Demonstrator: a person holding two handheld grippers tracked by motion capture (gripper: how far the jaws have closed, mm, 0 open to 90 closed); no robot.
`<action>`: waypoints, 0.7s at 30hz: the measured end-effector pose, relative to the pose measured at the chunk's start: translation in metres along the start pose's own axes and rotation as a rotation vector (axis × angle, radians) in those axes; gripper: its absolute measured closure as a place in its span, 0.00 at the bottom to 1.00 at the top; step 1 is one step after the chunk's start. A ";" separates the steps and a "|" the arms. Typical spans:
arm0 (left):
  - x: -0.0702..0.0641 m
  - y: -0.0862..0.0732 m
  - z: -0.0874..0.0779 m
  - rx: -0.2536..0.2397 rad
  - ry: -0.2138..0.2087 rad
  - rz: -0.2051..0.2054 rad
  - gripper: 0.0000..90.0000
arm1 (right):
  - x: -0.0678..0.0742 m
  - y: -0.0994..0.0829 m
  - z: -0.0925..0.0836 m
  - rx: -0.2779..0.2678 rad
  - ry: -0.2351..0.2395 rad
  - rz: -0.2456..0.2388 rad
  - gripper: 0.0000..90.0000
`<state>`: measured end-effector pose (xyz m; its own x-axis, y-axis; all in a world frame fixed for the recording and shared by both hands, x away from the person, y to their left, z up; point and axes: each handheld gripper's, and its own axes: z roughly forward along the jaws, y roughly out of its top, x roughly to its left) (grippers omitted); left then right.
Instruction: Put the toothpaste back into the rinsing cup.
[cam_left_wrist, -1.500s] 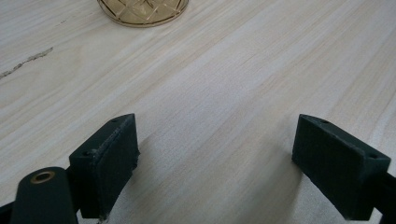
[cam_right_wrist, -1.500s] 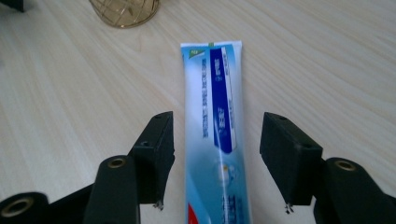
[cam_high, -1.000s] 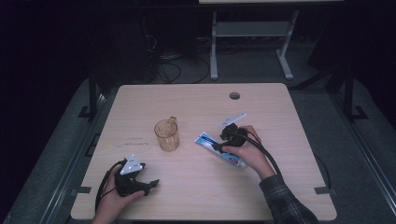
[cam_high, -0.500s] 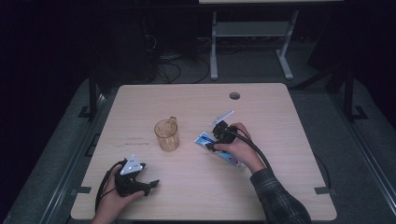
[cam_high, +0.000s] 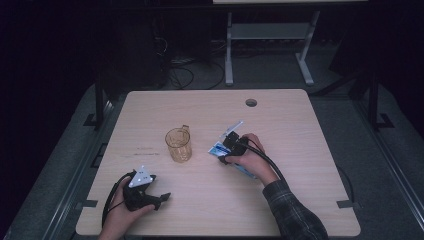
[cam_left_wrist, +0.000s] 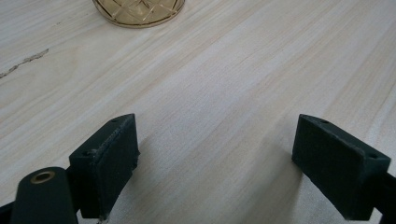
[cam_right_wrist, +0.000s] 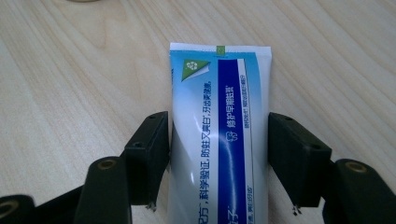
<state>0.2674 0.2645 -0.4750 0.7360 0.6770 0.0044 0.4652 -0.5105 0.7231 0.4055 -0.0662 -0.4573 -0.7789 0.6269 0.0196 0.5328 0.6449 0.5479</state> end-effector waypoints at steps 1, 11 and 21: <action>0.000 0.000 0.000 0.000 0.000 0.000 0.15 | 0.000 0.000 0.000 0.002 -0.004 0.004 0.44; 0.000 0.000 0.000 0.001 -0.001 0.001 0.15 | 0.002 0.001 0.000 0.003 -0.015 0.020 0.48; -0.001 0.000 0.000 0.000 -0.002 0.001 0.15 | 0.005 0.003 -0.004 0.036 -0.033 0.043 0.68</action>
<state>0.2671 0.2641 -0.4750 0.7374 0.6755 0.0043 0.4645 -0.5116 0.7229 0.4022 -0.0629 -0.4523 -0.7443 0.6677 0.0146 0.5773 0.6323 0.5167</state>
